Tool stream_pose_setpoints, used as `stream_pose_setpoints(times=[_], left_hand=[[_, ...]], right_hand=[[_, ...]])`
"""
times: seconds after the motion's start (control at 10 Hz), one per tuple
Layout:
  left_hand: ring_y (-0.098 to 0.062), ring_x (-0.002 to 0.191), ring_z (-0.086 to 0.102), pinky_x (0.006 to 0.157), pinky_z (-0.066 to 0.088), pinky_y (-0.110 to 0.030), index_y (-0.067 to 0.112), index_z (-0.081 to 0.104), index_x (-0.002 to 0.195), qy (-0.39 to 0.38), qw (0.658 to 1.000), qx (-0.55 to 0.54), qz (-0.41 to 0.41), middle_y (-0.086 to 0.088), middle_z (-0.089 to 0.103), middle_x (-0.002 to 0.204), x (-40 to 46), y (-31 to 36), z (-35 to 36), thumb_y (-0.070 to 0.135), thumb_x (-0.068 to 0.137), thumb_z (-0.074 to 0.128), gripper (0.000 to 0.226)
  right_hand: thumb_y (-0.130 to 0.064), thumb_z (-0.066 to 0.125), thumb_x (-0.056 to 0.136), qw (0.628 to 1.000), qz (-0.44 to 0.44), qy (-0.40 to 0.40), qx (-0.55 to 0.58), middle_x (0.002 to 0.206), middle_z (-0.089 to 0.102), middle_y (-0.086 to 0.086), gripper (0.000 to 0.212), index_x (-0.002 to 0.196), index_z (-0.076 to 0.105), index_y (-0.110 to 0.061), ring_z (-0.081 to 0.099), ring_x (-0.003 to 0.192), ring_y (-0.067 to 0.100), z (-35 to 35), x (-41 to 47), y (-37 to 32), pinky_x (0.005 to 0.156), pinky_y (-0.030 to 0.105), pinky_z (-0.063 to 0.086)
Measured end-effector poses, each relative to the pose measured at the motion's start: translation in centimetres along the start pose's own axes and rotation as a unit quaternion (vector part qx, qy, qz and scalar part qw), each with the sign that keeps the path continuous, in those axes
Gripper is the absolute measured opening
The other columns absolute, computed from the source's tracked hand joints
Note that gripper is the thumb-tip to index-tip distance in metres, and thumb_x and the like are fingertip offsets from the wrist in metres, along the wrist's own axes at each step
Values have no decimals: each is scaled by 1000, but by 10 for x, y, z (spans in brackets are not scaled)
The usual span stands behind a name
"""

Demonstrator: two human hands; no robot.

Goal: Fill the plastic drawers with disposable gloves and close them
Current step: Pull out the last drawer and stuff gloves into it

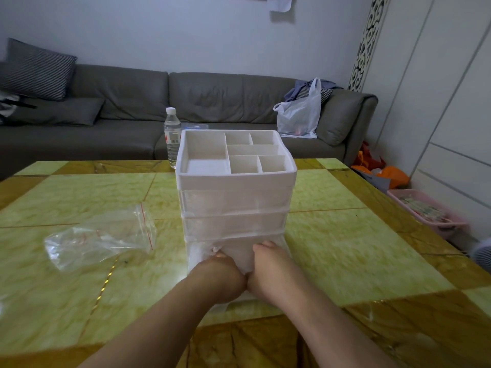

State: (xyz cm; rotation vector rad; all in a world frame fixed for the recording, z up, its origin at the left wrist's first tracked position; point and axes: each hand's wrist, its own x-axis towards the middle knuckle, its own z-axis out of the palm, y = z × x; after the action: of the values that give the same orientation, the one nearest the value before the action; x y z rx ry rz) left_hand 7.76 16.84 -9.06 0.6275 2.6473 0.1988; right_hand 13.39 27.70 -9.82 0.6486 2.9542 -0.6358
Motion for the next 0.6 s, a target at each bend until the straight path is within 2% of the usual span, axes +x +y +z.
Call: stream_pose_setpoints(times=[0.1,0.2,0.3,0.4,0.5,0.6], left_hand=[[-33,126,60,104,49,-39,2,54,137,3,1000,10,-2,-17,61,136,-4,3,0,29,104,48,44],[-41,136,49,116,41,-42,-5,51,143,-38,992,111,52,-31,47,149,-9,1,2,16,107,43,43],[-33,125,60,101,50,-38,0,53,138,14,1000,22,10,-19,60,137,-17,-8,4,30,103,49,46],[-32,121,62,95,50,-36,2,48,141,19,1000,-21,6,-16,62,132,-25,-8,-1,30,101,53,50],[-35,118,63,92,51,-39,-1,35,149,30,998,-46,3,-18,62,131,-35,-10,-2,28,100,54,60],[-35,121,61,93,50,-41,0,26,154,96,994,36,23,-15,58,136,-50,-10,-2,23,98,56,67]], right_hand=[[-12,68,87,995,-44,53,-65,111,69,9,19,105,74,-11,69,102,31,-6,-9,-7,73,33,54],[-8,65,89,989,-74,63,-108,105,71,11,17,102,75,-12,71,98,33,-6,-15,-14,69,34,52],[-18,65,94,993,-66,-1,-95,128,61,12,26,117,68,-7,62,123,30,-2,-14,-10,98,35,54],[-32,70,92,995,-25,-72,-67,151,42,14,56,139,55,-5,41,147,29,-2,-8,-2,117,29,37],[-32,66,94,990,-16,-122,-67,170,21,14,73,157,37,-9,21,160,28,-3,0,-5,126,30,26],[-36,50,97,984,-24,-140,-108,167,29,12,65,157,40,-12,22,159,28,-2,6,-8,128,31,23]])
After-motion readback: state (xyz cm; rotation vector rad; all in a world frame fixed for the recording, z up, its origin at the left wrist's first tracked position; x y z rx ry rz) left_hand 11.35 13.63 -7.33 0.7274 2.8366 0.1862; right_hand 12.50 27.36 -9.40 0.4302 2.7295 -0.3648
